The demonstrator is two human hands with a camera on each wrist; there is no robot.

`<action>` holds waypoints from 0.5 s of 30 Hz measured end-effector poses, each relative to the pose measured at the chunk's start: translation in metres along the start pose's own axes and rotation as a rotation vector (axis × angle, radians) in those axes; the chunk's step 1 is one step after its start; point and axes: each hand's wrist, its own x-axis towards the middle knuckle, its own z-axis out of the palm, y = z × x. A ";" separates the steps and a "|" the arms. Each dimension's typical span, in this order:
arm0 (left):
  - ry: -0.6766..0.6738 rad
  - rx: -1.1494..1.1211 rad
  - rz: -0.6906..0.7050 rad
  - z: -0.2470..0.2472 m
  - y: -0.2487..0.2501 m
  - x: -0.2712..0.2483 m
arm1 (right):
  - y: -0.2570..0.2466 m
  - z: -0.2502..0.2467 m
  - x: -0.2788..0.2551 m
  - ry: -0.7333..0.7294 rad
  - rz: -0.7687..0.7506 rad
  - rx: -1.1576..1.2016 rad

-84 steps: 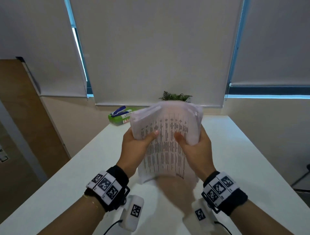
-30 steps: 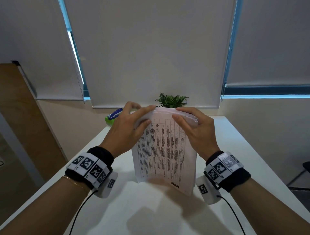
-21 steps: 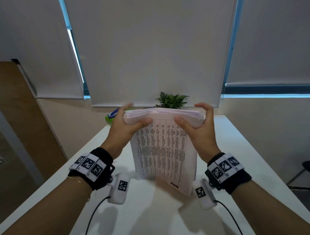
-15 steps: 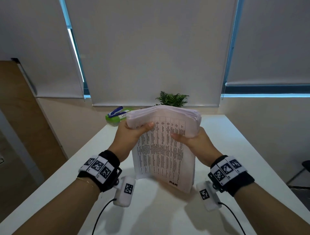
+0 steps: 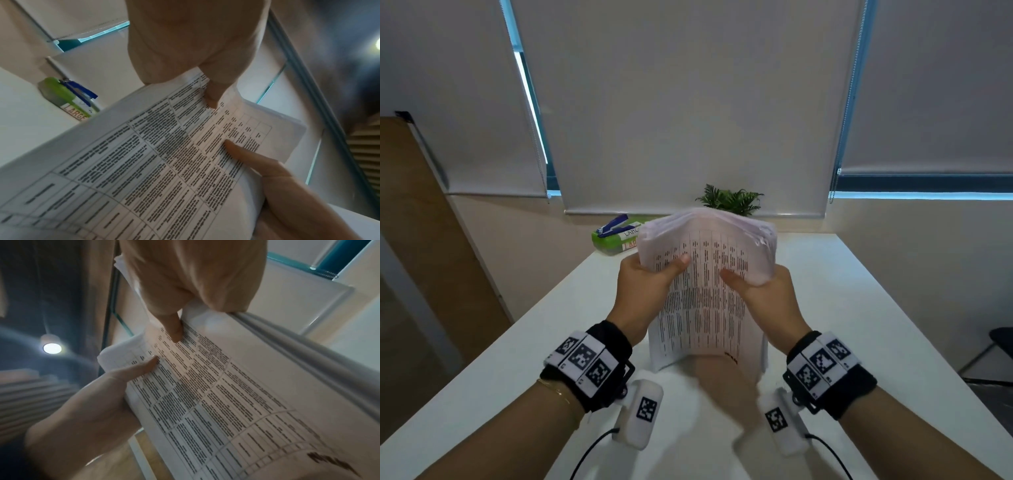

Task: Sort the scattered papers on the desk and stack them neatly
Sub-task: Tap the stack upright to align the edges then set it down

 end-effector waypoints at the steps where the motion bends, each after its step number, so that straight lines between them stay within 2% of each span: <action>1: 0.003 -0.010 0.033 0.000 0.004 0.002 | -0.004 -0.001 0.002 0.013 -0.015 0.008; 4: 0.012 -0.042 0.093 0.003 0.005 0.002 | -0.005 -0.003 0.004 0.040 -0.057 0.031; 8: 0.017 0.035 -0.001 0.000 -0.011 -0.006 | 0.012 -0.001 -0.004 0.028 0.015 0.009; 10: 0.022 0.077 0.010 -0.002 -0.012 -0.006 | 0.010 -0.001 -0.003 0.048 -0.009 0.026; 12: 0.035 0.093 0.095 -0.003 -0.007 -0.003 | 0.001 -0.001 0.003 0.083 -0.091 0.052; 15: 0.044 0.145 0.318 -0.010 0.001 0.004 | -0.015 -0.001 0.011 0.104 -0.262 0.072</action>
